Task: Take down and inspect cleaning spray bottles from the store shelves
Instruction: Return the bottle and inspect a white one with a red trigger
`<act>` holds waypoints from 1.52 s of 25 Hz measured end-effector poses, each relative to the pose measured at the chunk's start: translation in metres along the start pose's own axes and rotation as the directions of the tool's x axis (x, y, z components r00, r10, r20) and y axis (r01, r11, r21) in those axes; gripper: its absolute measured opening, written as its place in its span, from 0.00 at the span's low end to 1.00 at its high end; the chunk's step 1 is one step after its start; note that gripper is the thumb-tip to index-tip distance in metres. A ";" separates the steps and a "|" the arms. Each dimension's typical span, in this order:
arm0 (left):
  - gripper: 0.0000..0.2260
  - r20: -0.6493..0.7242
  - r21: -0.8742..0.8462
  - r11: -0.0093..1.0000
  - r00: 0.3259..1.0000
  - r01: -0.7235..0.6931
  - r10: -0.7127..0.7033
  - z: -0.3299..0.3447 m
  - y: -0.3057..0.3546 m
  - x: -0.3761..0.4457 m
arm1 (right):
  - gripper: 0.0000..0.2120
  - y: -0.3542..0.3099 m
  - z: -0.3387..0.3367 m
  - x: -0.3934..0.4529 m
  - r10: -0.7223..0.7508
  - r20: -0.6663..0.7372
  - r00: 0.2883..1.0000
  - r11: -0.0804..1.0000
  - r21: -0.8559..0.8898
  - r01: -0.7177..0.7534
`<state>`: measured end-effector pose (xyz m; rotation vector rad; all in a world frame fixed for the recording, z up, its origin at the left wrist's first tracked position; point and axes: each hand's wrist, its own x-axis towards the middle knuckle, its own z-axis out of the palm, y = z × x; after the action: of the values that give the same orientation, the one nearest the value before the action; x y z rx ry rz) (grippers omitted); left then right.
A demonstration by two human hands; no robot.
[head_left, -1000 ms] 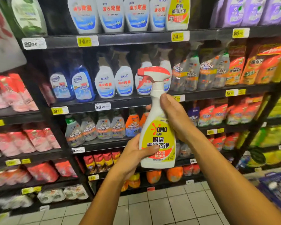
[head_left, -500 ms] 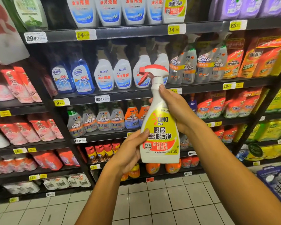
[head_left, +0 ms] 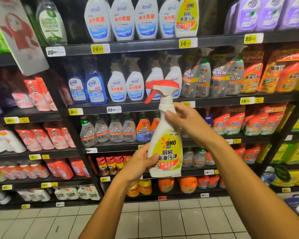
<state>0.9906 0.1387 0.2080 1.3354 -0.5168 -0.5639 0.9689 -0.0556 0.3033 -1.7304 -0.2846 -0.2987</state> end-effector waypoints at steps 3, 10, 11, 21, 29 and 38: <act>0.30 -0.008 0.140 0.990 1.000 0.003 -0.002 0.000 -0.011 -0.002 | 0.10 0.006 0.000 -0.013 -0.069 0.009 0.998 0.996 -0.061 0.069; 0.27 -0.259 0.498 0.864 0.940 -0.065 0.220 -0.006 -0.031 0.008 | 0.23 0.018 0.010 -0.042 -0.185 0.101 0.978 0.961 -0.192 0.201; 0.26 -0.296 0.523 0.848 0.913 -0.090 0.280 -0.008 -0.033 0.011 | 0.23 0.018 0.014 -0.045 -0.211 0.126 0.969 0.940 -0.247 0.236; 0.09 -0.502 0.687 0.726 0.729 0.010 0.465 -0.043 -0.056 0.027 | 0.23 0.036 0.055 -0.053 -0.320 0.095 0.943 0.877 -0.347 0.332; 0.20 -0.390 0.482 0.872 0.871 -0.083 0.298 -0.081 -0.042 -0.001 | 0.19 0.032 0.087 -0.033 -0.239 0.007 0.971 0.938 -0.259 0.233; 0.26 -0.151 -0.031 0.998 0.987 -0.057 0.052 -0.082 -0.037 -0.047 | 0.07 0.032 0.095 -0.003 0.020 -0.311 0.950 0.983 0.178 0.038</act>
<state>1.0041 0.2250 0.1565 1.3148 -0.4168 -0.4216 0.9814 0.0326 0.2563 -1.4756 -0.0848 -0.5308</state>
